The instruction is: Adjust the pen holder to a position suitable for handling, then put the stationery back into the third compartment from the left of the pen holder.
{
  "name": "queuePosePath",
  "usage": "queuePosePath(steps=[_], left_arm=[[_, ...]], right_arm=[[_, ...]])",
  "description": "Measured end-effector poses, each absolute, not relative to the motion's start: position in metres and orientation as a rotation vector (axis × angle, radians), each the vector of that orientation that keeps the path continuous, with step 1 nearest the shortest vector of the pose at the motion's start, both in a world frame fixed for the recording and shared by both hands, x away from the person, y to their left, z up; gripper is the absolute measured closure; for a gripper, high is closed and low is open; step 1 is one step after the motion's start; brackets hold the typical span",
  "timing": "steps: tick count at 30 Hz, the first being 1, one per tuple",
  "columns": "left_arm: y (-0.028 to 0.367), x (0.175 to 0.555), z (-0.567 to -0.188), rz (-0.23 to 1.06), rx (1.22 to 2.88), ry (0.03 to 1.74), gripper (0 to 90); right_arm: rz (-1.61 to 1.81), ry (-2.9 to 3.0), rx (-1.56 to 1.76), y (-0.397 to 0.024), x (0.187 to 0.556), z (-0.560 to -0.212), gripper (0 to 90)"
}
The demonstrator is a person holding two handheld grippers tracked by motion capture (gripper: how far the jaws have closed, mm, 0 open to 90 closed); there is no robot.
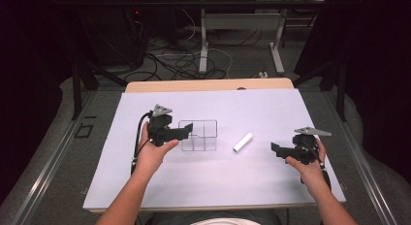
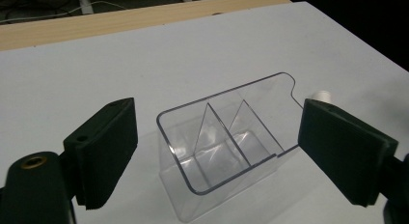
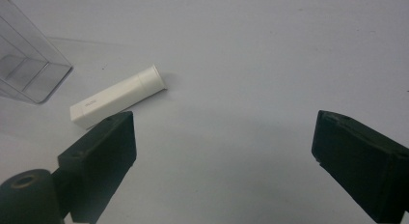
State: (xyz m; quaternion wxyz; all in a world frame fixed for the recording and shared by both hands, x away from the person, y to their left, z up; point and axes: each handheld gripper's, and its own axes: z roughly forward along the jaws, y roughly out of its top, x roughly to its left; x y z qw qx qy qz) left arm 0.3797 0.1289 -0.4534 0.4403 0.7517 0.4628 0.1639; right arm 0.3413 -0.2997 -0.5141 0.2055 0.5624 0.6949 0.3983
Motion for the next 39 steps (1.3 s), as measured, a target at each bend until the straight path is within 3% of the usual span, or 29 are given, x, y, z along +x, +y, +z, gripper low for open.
queuePosePath(steps=[4, 12, 26, 39], left_arm=[[0.123, 0.377, -0.453, 0.416, 1.882, 1.113, 7.2], [0.103, 0.369, -0.448, 0.414, 1.908, 1.038, 7.1], [0.039, 0.364, -0.451, 0.404, 1.995, 0.918, 14.6], [-0.011, 0.363, -0.481, 0.366, 2.097, 0.872, 21.4]], right_arm=[[1.108, 1.936, 1.562, -0.299, 0.342, -0.514, 7.9], [1.112, 1.937, 1.562, -0.298, 0.342, -0.514, 7.9], [1.121, 1.938, 1.577, -0.297, 0.344, -0.514, 7.9], [1.133, 1.927, 1.577, -0.299, 0.344, -0.513, 7.9]])
